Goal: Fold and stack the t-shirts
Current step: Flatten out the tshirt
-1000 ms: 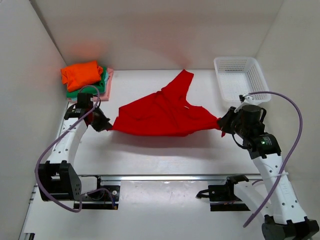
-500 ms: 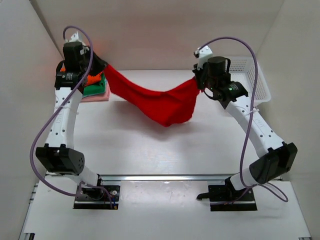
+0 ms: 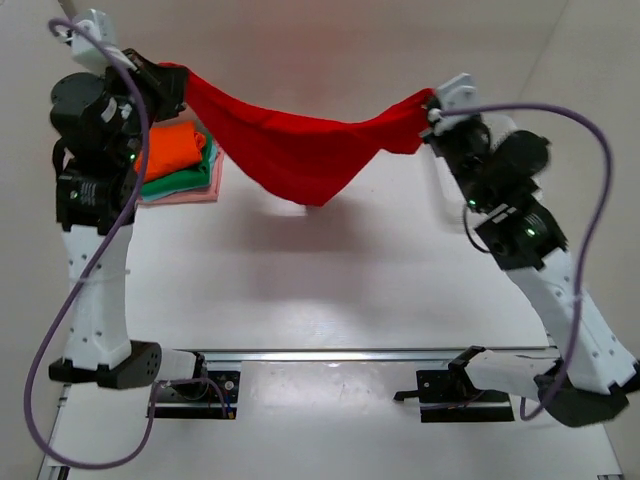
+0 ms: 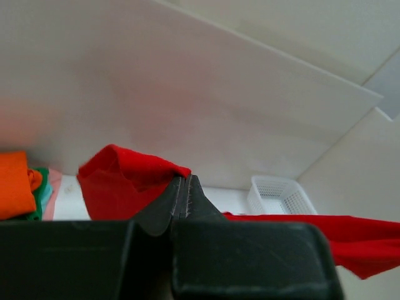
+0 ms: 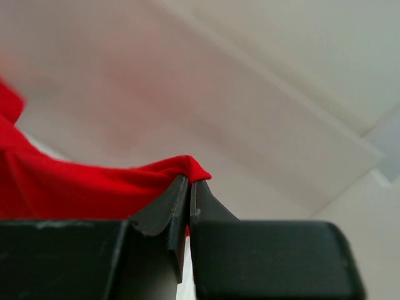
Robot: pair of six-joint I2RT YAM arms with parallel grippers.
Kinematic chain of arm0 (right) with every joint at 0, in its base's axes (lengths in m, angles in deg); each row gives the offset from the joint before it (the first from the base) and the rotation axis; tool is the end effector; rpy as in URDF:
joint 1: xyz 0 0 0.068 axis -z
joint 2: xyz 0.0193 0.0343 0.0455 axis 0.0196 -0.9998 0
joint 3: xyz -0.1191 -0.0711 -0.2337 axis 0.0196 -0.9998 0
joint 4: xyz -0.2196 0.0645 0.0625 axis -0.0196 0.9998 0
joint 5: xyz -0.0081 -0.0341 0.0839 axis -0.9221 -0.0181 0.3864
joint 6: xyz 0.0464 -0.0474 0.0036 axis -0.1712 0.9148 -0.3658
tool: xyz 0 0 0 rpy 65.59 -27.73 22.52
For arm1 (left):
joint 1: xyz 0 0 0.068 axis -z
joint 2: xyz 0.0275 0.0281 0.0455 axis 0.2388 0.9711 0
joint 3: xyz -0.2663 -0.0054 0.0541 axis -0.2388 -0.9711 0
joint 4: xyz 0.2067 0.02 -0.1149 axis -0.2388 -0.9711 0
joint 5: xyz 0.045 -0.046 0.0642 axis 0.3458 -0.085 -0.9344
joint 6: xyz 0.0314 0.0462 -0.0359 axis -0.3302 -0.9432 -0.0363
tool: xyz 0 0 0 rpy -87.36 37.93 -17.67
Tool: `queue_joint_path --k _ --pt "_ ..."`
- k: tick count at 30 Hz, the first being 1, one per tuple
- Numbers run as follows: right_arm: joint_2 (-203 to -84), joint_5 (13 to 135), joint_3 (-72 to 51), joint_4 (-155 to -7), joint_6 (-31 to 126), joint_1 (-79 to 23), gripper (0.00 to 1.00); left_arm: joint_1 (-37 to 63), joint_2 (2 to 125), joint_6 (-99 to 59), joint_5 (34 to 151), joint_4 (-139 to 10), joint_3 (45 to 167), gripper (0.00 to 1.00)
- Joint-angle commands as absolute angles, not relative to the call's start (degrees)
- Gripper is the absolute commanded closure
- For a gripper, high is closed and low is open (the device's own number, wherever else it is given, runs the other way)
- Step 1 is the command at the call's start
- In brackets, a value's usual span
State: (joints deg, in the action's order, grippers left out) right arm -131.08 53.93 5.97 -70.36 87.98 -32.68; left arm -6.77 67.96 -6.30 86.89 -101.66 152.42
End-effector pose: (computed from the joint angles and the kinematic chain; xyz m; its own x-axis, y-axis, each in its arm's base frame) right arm 0.1909 0.1139 0.5276 0.3512 -0.4120 -0.8408 -0.2047 0.8425 -0.4984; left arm 0.2311 -0.0312 0.5644 -0.0144 -0.4232 -0.9059 0.1809 0.8900 -0.4186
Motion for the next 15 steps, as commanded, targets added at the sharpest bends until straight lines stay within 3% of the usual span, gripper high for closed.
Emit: queue_joint_path --k 1,5,9,15 --pt "-122.8 52.0 6.3 -77.7 92.9 -33.2 1.00 -5.4 61.9 -9.5 84.3 -100.9 152.8 1.00" --pt "-117.8 59.1 4.0 -77.7 89.3 -30.1 1.00 -4.1 56.4 -9.9 82.8 -100.2 151.3 1.00" --pt "-116.6 73.5 5.5 -74.7 80.5 -18.2 1.00 -2.1 54.0 -10.1 81.8 -100.8 150.1 1.00" --pt "-120.5 75.8 10.4 -72.6 80.4 -19.9 1.00 -2.2 56.9 -9.9 82.7 -100.1 151.8 1.00"
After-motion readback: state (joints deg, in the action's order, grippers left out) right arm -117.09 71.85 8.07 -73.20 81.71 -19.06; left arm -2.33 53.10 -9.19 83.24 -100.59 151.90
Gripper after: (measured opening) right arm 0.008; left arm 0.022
